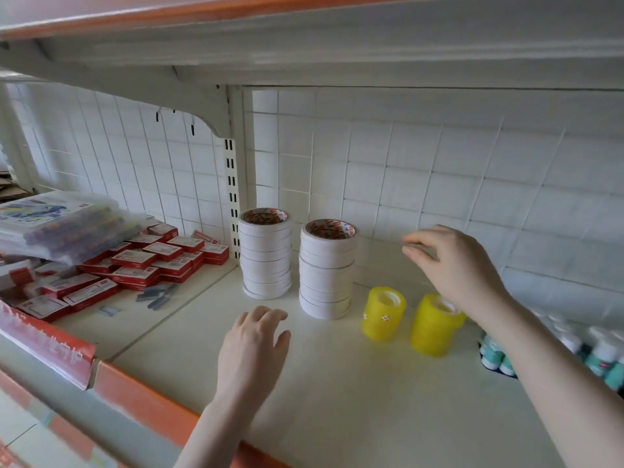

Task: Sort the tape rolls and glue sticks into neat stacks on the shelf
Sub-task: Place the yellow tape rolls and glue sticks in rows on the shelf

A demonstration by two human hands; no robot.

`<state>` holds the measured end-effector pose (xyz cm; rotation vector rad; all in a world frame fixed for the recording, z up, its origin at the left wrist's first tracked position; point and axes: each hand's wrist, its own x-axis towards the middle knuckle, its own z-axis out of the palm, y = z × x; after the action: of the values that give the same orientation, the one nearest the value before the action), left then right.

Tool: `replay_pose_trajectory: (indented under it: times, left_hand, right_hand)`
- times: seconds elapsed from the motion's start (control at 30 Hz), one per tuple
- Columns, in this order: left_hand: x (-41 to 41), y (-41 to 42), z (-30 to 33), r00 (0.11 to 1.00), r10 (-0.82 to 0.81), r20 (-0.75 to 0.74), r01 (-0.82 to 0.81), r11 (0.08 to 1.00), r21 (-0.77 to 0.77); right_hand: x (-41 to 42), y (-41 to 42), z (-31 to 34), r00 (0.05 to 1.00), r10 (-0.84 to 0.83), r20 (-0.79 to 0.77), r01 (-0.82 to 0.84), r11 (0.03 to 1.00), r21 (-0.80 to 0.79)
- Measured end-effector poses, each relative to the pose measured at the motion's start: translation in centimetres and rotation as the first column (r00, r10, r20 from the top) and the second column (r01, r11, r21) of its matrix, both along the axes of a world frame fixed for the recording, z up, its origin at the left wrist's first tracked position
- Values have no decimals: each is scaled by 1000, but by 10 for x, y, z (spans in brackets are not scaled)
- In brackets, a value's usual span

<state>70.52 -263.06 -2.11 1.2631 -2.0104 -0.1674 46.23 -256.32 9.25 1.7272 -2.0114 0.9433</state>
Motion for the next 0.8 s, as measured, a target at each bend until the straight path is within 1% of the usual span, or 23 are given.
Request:
replay_pose_trajectory:
  times: [0.1,0.2,0.4,0.57,0.67,0.8]
  left_hand:
    - [-14,21,12,1000,14,-15,-15,999,-29]
    - [-42,55,21,1000,-9,0,9,998,-67]
    - [-139,163,18,999,-43,10,44,993,-109]
    - [-250,273,8,997,-70,-15,68,994,-90]
    - [-305,329,3,992,-128,-7,128,990,-51]
    - [-350,382,9,981,-194,12,194,981,-12]
  right_hand:
    - [-29,50,-18,993,-114,-35,113,993,-11]
    - [-63,112,-37,973,-228,-32,227,974,-11]
    - [-148,266,-78,895,-445,-24,444,895,-39]
    - [-234,381,-99,868,-485,-105,482,875,-50]
    - [-280,442,-102,847,-522,-96,518,853,-61]
    - [-320,507,-102,817,-571,-76,567,821,-68]
